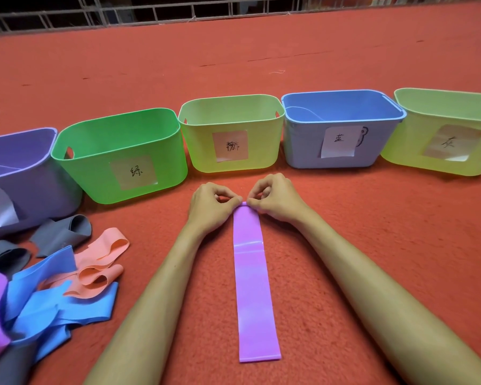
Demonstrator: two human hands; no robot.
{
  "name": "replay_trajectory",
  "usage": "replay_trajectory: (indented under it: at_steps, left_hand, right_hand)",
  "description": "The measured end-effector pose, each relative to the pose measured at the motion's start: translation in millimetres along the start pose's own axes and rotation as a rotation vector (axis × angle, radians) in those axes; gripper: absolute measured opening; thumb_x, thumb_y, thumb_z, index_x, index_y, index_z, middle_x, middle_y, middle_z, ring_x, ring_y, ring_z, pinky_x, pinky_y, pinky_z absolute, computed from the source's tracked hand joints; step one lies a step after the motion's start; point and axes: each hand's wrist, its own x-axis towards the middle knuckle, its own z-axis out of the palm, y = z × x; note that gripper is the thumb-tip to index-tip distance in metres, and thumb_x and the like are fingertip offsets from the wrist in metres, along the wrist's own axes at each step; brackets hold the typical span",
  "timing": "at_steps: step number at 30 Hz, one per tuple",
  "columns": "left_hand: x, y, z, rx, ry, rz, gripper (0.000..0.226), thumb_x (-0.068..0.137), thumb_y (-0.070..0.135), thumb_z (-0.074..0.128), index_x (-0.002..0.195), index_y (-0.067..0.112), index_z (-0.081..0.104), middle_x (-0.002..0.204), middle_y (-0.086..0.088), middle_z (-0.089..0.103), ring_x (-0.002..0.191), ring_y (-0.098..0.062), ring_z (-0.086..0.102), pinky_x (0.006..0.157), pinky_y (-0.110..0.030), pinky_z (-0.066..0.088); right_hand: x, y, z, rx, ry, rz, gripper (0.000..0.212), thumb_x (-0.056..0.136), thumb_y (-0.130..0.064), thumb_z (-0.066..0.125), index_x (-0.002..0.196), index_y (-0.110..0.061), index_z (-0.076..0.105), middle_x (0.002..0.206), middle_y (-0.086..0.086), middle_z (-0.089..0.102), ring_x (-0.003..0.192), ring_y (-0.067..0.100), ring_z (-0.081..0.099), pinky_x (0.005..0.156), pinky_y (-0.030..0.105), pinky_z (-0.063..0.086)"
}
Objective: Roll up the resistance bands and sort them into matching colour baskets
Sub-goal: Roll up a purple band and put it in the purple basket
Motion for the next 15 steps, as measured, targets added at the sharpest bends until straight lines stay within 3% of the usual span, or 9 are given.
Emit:
replay_trajectory:
  at_steps: [4,8,12,15]
  left_hand:
    - [-2,1,-3,0.008,-0.018,0.007,0.005,0.081,0.022,0.082,0.077,0.025,0.083,0.074,0.018,0.073,0.07,0.015,0.062,0.063,-0.003,0.04]
    - [-4,2,-4,0.007,-0.033,0.017,0.008,0.078,0.022,0.086,0.074,0.027,0.082,0.072,0.019,0.072,0.068,0.013,0.062,0.06,-0.004,0.039]
    - [-6,-1,-3,-0.015,-0.024,0.043,0.012,0.076,0.019,0.088,0.072,0.028,0.081,0.076,0.02,0.071,0.078,0.009,0.063,0.069,-0.009,0.041]
    - [-7,-2,-3,-0.02,-0.025,0.054,0.009,0.075,0.018,0.088,0.076,0.026,0.084,0.08,0.018,0.072,0.089,0.004,0.063,0.073,-0.011,0.043]
  right_hand:
    - [-1,0,-1,0.027,-0.033,-0.007,0.011,0.079,-0.006,0.079,0.073,-0.015,0.077,0.045,-0.02,0.059,0.044,-0.004,0.053,0.052,0.01,0.038]
    - [-2,5,-3,0.065,-0.07,-0.016,0.01,0.079,-0.008,0.082,0.074,-0.015,0.076,0.046,-0.015,0.06,0.044,0.0,0.05,0.053,0.014,0.039]
    - [-2,11,-2,0.12,-0.02,-0.004,0.013,0.085,-0.013,0.077,0.072,-0.017,0.075,0.046,-0.012,0.058,0.044,0.002,0.045,0.056,0.023,0.039]
    - [-4,12,-1,0.077,-0.01,-0.032,0.013,0.084,-0.01,0.078,0.074,-0.019,0.078,0.053,-0.013,0.063,0.045,-0.001,0.049,0.055,0.017,0.038]
